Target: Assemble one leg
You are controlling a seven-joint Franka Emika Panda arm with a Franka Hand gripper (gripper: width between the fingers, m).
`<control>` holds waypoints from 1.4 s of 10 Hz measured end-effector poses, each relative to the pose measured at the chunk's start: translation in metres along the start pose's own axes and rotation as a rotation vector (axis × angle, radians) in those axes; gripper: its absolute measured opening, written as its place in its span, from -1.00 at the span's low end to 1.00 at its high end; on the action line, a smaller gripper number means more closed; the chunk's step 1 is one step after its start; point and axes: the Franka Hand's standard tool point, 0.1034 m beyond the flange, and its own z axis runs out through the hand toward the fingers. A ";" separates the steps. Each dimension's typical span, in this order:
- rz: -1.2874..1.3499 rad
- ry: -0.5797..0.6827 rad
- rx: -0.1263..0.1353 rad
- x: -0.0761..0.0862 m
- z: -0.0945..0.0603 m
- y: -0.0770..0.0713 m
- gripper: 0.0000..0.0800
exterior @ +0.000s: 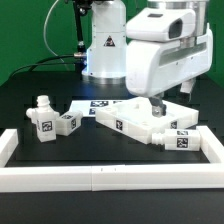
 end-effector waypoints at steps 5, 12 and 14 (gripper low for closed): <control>-0.092 -0.001 -0.018 0.008 0.005 -0.015 0.62; -0.186 0.069 -0.049 0.001 0.071 -0.041 0.62; -0.186 0.066 -0.044 -0.001 0.075 -0.040 0.62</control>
Offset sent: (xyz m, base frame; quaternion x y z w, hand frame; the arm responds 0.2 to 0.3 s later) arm 0.0000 0.0000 0.0000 0.0000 0.0000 0.0000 1.0000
